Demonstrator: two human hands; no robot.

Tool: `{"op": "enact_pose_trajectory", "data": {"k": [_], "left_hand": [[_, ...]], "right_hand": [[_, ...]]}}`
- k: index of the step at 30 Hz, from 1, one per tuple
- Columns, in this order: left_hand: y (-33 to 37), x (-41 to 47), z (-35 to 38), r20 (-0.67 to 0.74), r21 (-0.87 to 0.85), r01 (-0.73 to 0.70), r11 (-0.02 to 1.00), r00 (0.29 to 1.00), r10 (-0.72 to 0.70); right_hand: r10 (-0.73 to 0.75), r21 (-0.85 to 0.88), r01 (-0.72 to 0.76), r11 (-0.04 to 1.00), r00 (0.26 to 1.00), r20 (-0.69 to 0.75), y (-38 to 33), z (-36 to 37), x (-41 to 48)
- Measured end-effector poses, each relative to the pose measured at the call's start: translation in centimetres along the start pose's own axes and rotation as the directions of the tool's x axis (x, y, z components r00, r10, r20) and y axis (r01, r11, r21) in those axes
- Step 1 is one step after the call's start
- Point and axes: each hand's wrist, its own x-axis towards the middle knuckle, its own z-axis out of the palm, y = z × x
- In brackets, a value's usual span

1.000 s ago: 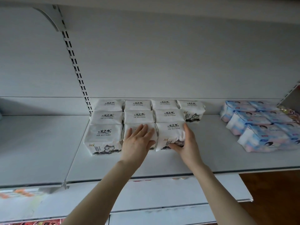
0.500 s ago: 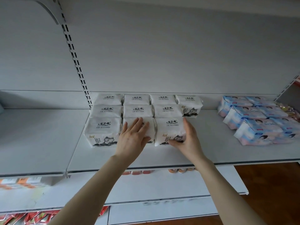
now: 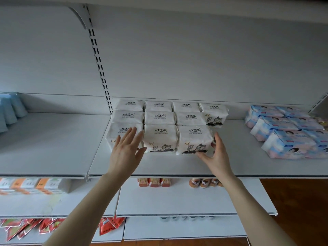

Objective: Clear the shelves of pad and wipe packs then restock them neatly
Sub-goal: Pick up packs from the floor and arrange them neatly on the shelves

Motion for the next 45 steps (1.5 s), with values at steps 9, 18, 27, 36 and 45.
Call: {"op": "enact_pose_trajectory", "data": {"k": [9,18,27,36,45], "left_hand": [[1.5,-0.1,0.9,0.016,0.080,-0.114,0.990,0.993,0.113],[4.2,1.7,2.9,0.100,0.104,-0.097,0.990,0.991,0.087],[3.5,2.4,3.8,0.111,0.131,-0.126,0.983,0.988,0.112],[3.1,2.0,3.3,0.075,0.102,-0.177,0.979,0.983,0.170],[-1.5,4.9,-2.2,-0.019,-0.205,0.299,0.932,0.951,-0.310]], "right_hand": [[-0.359,-0.370,0.324,0.871,0.933,-0.027,-1.7,-0.2,-0.1],[-0.358,-0.694,0.415,0.588,0.903,0.237,-2.5,1.8,1.6],[-0.373,-0.676,0.433,0.596,0.895,0.244,-2.3,2.7,3.6],[-0.310,-0.555,0.397,0.731,0.918,0.249,-2.5,2.2,3.0],[0.067,0.196,-0.061,0.979,0.998,-0.022,-4.2,0.4,4.0]]}}
